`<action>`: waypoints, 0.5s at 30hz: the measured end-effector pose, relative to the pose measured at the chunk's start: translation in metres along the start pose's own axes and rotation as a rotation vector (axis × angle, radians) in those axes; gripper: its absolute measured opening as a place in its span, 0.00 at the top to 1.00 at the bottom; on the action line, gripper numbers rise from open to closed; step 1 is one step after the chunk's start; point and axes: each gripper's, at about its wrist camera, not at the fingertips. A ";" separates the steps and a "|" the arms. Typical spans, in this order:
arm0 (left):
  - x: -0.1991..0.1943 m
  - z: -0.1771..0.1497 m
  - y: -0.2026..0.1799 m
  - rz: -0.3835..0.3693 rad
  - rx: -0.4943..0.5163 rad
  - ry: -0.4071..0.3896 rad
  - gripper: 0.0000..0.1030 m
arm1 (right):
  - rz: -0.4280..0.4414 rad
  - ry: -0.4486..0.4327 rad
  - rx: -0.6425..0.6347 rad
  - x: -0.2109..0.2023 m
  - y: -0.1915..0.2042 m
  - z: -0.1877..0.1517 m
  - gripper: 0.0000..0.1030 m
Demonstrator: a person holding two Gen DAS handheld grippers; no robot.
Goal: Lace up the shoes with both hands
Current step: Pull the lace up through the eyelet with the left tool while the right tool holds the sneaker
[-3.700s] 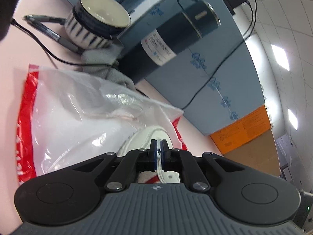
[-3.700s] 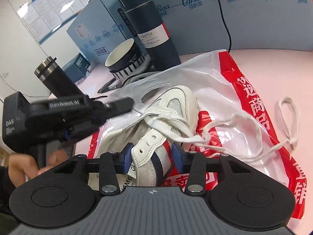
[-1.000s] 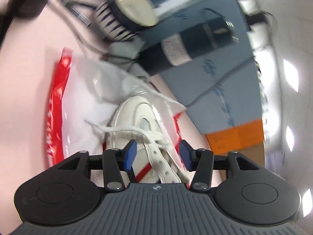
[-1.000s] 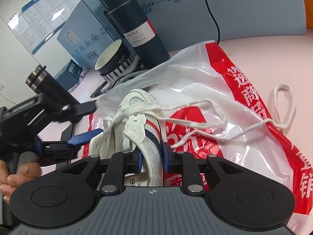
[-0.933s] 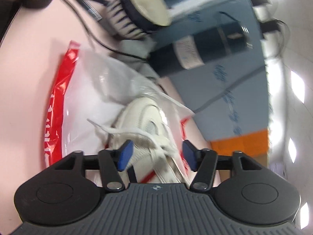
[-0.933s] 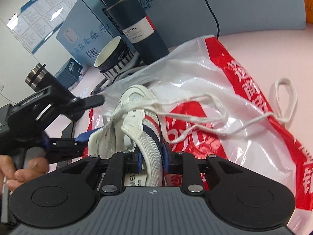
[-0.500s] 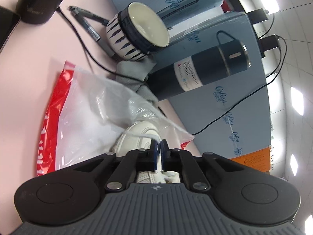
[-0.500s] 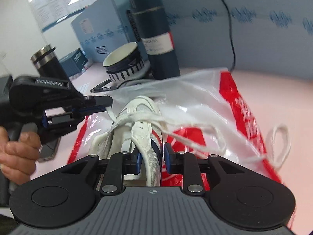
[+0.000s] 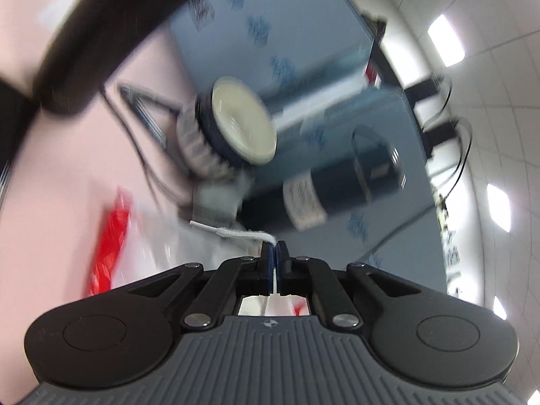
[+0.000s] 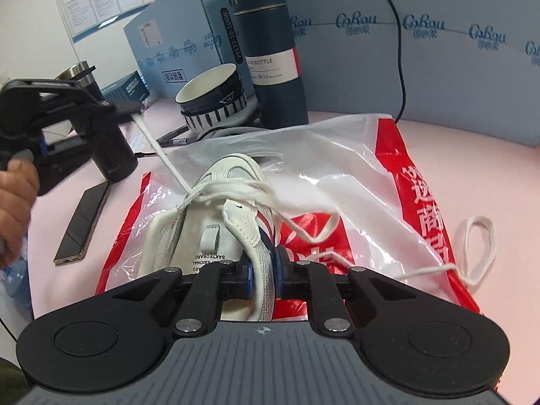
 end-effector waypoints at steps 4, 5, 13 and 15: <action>-0.024 0.026 -0.010 -0.024 0.051 -0.114 0.99 | 0.000 0.006 0.001 0.000 0.001 -0.001 0.89; -0.030 0.030 -0.013 -0.029 0.065 -0.137 0.99 | -0.001 0.007 0.001 0.001 0.002 -0.001 0.89; -0.075 0.065 -0.040 -0.086 0.141 -0.318 0.99 | 0.004 0.014 0.022 0.000 0.000 -0.003 0.89; -0.086 0.074 -0.049 -0.102 0.167 -0.360 0.99 | 0.005 0.014 0.025 0.000 0.000 -0.003 0.89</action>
Point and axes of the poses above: each gripper's, at about its wrist camera, not at the fingertips, and x roughly the way its jaws point, y to its left, z to its top
